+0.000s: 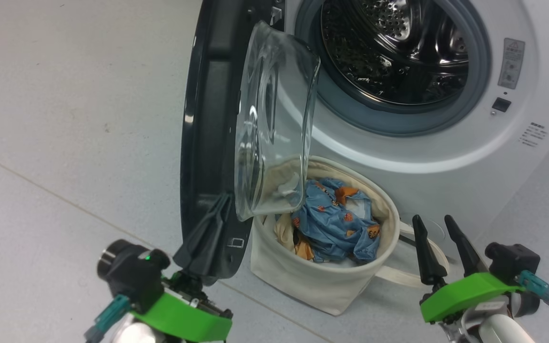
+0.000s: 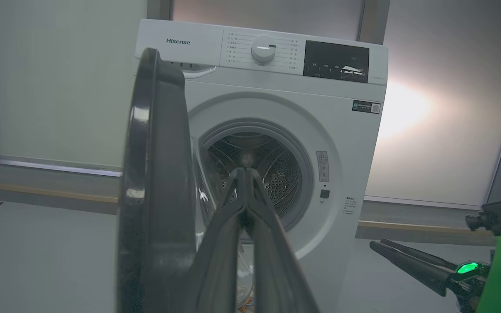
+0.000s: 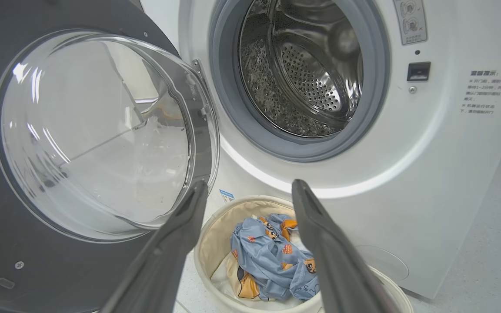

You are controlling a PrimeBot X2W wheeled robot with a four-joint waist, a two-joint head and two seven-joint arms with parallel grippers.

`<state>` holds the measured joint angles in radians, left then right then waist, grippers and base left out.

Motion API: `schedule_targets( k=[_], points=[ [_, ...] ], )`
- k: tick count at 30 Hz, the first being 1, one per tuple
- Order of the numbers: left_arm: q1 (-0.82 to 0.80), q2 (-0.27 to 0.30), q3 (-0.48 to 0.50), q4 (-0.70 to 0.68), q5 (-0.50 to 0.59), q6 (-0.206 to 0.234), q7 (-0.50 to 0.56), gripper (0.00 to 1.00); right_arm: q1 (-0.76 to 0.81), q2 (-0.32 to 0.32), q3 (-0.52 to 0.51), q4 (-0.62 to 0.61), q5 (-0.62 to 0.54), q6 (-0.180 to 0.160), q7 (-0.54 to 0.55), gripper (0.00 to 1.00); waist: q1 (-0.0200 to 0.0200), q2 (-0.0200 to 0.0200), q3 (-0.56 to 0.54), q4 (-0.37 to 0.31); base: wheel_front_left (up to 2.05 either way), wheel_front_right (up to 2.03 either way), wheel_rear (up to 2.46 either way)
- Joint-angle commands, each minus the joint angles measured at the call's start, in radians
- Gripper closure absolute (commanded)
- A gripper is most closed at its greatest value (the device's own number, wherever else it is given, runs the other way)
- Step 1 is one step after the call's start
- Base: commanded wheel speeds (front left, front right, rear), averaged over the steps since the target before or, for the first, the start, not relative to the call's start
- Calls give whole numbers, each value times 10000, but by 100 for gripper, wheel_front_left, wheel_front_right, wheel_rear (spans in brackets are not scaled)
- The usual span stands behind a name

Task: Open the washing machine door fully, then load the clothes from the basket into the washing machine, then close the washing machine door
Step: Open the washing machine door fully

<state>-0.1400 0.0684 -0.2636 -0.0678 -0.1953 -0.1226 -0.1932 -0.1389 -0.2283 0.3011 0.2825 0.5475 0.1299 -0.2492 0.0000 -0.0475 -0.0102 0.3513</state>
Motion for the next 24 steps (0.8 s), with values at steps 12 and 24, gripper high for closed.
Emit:
schedule_targets(
  k=[12,24],
  points=[
    [-941,46,357,2102,-278,159,215,100,-414,-22,153,-135,83,8,-126,0,0,-1,18,-62,0,0,0],
    [-1039,949,1849,3153,-841,744,-149,100,-420,5,105,-174,85,8,-126,0,0,-1,51,60,0,0,0]
  ],
)
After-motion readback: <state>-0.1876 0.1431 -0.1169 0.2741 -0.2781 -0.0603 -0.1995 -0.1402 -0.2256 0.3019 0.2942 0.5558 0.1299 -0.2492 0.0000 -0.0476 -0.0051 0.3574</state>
